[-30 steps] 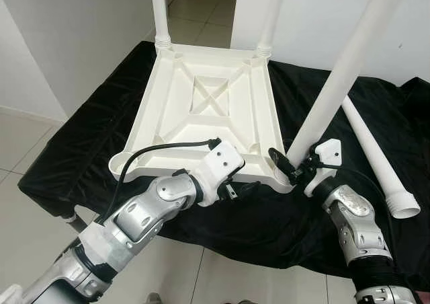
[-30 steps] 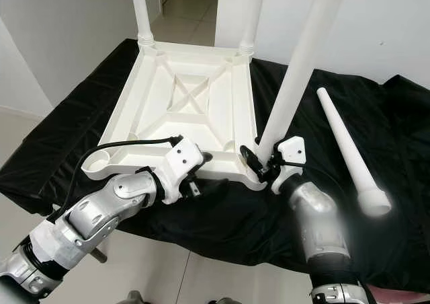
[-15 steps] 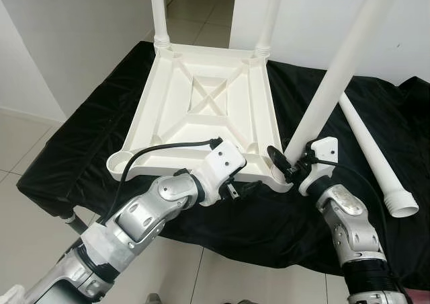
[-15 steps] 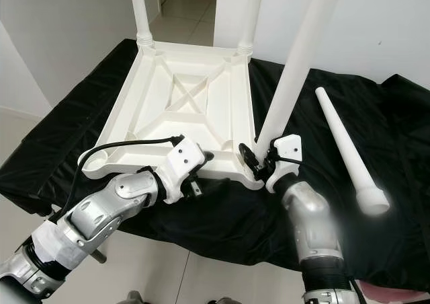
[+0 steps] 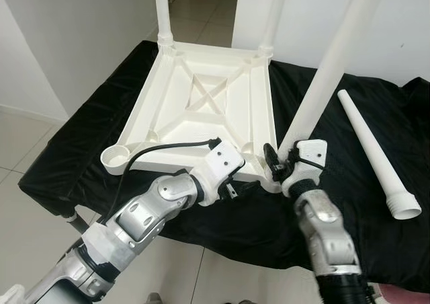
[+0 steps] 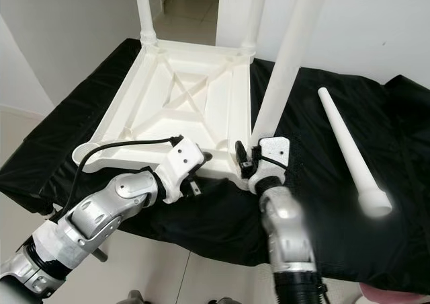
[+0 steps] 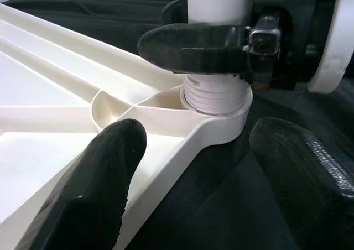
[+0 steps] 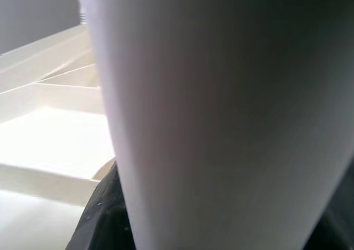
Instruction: Building children table
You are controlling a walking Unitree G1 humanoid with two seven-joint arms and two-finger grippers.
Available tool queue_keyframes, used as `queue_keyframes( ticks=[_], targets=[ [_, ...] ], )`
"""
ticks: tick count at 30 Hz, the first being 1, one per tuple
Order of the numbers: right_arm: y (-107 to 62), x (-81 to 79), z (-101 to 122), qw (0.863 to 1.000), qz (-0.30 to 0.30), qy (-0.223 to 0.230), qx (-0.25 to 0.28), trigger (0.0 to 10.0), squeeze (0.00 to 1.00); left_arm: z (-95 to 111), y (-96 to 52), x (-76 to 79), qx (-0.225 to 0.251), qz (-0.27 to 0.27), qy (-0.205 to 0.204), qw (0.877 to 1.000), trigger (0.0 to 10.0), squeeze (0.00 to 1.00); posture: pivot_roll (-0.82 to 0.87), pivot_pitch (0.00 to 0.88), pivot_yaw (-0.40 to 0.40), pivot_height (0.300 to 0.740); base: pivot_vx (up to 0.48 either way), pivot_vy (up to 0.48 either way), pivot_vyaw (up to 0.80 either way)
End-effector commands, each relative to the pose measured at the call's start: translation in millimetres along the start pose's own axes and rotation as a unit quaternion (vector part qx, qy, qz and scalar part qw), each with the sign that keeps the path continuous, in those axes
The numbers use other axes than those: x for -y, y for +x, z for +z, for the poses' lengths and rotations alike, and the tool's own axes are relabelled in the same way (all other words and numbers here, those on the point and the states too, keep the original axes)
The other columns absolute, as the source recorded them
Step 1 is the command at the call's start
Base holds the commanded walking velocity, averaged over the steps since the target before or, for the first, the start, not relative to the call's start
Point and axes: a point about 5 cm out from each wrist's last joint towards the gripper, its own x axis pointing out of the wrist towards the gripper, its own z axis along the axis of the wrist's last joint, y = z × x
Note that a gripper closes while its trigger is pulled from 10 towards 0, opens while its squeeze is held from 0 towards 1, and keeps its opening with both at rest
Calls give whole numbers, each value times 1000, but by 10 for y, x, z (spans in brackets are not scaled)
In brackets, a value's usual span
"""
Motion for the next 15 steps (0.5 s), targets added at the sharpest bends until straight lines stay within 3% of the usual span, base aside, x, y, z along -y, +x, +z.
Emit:
queue_keyframes(
  ticks=[1, 3, 9, 14, 15],
  targets=[
    [-98, 177, -94, 994, -109, -4, -22, 10000, 0, -3, -7, 52, -4, -74, 8, 997, 10000, 0, -38, 66, -23, 740, 0, 0, 0],
    [-147, 161, -126, 989, -144, -3, -33, 10000, 0, 2, -5, 45, -3, -73, 8, 997, 10000, 0, -41, 67, -21, 740, 0, 0, 0],
    [-181, 25, -128, 988, -152, 9, -37, 10000, 0, 6, -2, 30, -2, -73, 9, 997, 10000, 0, -43, 71, -18, 740, 0, 0, 0],
    [-197, 57, -104, 986, -162, -2, -35, 10000, 0, 1, 1, 17, -3, -71, 11, 997, 10000, 0, -52, 80, -18, 740, 0, 0, 0],
    [-202, 61, -95, 988, -154, 1, -30, 10000, 75, 4, 2, 5, -2, -69, 12, 998, 10000, 0, -51, 83, -20, 740, 0, 0, 0]
  ],
)
